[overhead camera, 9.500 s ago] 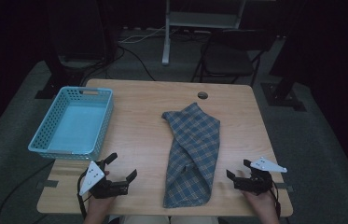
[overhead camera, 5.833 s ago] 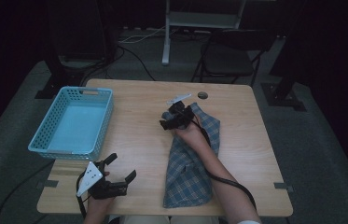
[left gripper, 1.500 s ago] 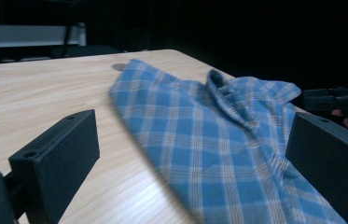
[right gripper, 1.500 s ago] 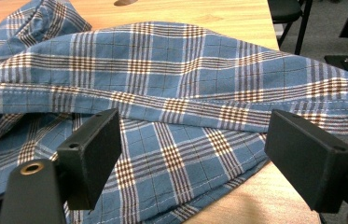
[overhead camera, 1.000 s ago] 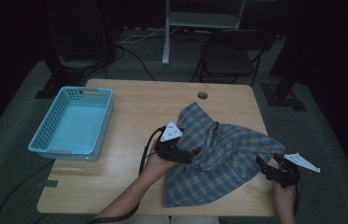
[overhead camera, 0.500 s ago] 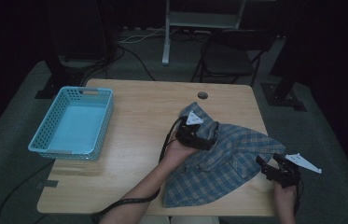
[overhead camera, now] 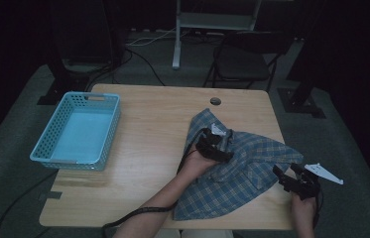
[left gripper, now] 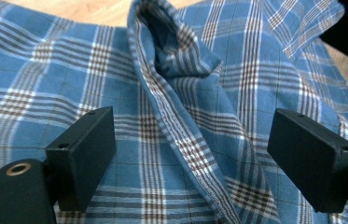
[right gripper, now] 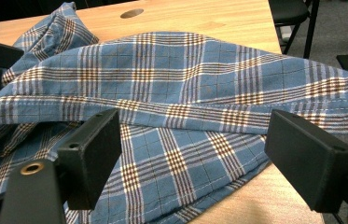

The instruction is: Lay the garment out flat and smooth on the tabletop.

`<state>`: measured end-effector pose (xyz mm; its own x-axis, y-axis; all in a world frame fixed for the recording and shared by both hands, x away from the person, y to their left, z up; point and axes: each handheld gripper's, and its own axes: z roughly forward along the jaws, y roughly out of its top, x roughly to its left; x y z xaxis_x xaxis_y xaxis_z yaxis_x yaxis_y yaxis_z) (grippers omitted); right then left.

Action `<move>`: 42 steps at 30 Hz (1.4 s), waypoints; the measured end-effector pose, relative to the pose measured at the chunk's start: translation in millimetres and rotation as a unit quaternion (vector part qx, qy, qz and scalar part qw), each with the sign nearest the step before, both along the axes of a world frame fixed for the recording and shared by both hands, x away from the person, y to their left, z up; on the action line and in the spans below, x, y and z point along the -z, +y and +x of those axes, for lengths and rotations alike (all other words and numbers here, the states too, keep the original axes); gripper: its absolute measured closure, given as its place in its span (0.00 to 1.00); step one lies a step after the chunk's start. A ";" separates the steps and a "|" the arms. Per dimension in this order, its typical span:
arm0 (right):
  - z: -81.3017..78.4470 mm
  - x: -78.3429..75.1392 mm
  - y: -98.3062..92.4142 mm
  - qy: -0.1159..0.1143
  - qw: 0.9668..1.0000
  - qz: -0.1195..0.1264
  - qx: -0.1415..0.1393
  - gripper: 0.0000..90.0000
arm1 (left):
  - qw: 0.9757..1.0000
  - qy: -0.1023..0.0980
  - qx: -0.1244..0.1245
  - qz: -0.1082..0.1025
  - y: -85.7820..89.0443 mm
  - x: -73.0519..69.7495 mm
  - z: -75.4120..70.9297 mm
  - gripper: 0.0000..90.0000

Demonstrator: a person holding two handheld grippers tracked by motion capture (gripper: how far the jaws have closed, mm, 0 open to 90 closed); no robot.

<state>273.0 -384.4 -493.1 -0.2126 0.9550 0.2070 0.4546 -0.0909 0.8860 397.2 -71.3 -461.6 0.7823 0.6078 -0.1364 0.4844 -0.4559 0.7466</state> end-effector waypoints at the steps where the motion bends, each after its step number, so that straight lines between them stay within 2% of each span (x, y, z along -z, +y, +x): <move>1: -0.2 0.0 -0.2 0.000 1.000 0.001 0.000 0.20 | 1.000 -0.003 0.006 0.007 -2.6 1.9 -0.5 0.23; 5: -0.1 0.0 -0.3 0.001 1.000 0.001 0.000 0.20 | 1.000 -0.004 0.017 0.016 -4.3 5.3 0.1 0.44; 6: -0.1 0.0 -0.4 0.000 1.000 0.001 0.000 0.20 | 1.000 -0.010 0.016 0.024 -4.4 5.2 -0.5 0.44; 8: 0.0 0.1 -0.5 0.001 1.000 0.001 0.001 0.20 | 0.999 -0.025 0.019 0.042 -3.9 4.9 -1.9 0.61; 11: 0.2 0.2 -0.7 0.002 1.000 0.003 0.002 0.20 | 0.999 -0.023 0.026 0.032 0.3 2.6 -1.3 0.87; 13: 0.0 0.1 -0.9 0.001 1.000 0.004 0.002 0.20 | 0.999 -0.029 0.025 0.027 2.7 -0.5 -2.6 0.93; 15: -0.1 0.2 -1.2 0.001 1.000 0.006 0.003 0.20 | 0.999 -0.035 0.023 0.024 6.2 -4.8 -4.0 0.94; 21: 0.2 0.1 -1.0 0.002 1.000 0.005 0.004 0.20 | 0.999 -0.046 0.009 -0.006 27.5 -27.2 -5.5 0.96; 26: 0.2 0.2 -1.1 0.003 1.000 0.006 0.005 0.20 | 0.998 -0.057 -0.011 -0.020 60.2 -43.0 -3.4 0.96; 31: 0.4 0.1 -1.0 0.005 1.000 0.006 0.008 0.20 | 0.997 -0.063 -0.043 -0.018 98.2 -49.5 0.5 0.95; 36: 0.9 0.2 -1.1 0.007 1.000 0.006 0.009 0.20 | 0.994 -0.070 -0.083 -0.020 133.6 -50.7 0.9 0.95; 38: 1.1 0.2 -1.1 0.008 1.000 0.004 0.010 0.20 | 0.993 -0.071 -0.098 -0.014 146.1 -49.9 2.2 0.95; 42: 0.6 0.1 0.0 0.007 1.000 -0.001 0.014 0.20 | 0.988 -0.075 -0.135 0.001 172.1 -45.9 4.7 0.95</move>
